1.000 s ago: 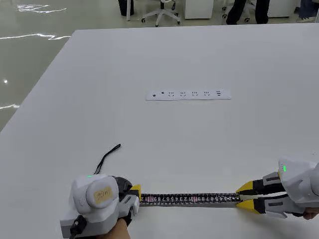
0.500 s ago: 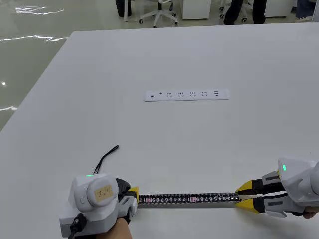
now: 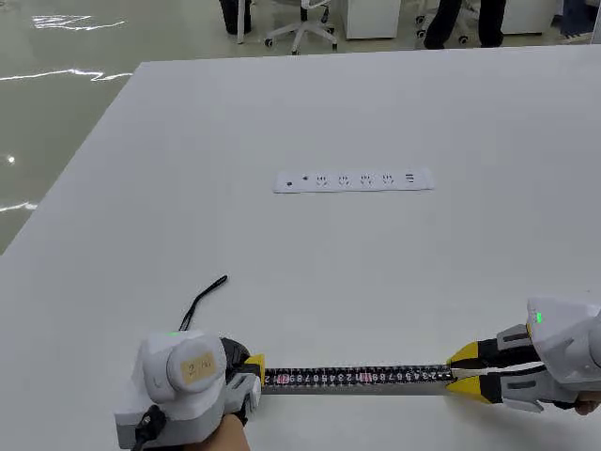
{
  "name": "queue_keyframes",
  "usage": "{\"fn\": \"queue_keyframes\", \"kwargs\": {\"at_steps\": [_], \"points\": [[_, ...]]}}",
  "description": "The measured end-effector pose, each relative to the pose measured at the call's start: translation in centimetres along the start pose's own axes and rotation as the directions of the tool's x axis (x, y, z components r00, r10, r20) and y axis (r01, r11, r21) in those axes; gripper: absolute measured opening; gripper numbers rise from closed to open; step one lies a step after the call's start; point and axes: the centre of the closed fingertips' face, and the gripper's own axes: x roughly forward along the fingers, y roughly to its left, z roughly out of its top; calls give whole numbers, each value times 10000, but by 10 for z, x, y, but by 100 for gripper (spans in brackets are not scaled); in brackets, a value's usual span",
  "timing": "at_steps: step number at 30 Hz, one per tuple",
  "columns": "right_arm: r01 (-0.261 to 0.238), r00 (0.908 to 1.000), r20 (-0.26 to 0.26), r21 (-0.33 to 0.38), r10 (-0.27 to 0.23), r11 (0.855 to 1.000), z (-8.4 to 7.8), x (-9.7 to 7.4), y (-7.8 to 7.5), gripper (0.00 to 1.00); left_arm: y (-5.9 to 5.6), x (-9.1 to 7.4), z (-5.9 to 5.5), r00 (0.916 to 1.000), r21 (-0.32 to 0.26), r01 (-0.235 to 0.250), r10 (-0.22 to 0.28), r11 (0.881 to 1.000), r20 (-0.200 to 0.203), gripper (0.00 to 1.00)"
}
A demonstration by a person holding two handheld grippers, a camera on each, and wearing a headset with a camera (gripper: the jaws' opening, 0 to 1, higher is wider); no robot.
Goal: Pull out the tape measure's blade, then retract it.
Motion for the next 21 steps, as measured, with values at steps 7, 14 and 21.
{"fn": "queue_keyframes", "kwargs": {"at_steps": [7,14,21], "points": [[-5,10000,3,-40,5,10000,2,1,0,13,0,0,0,10000,49,15,-15,10000,6,58],[-43,10000,18,-78,43,10000,5,4,-1,13,0,0,0,10000,48,57,-57,10000,66,59],[-74,10000,24,-112,75,9999,7,5,0,13,0,1,0,10000,88,82,-82,9999,11,59]]}}
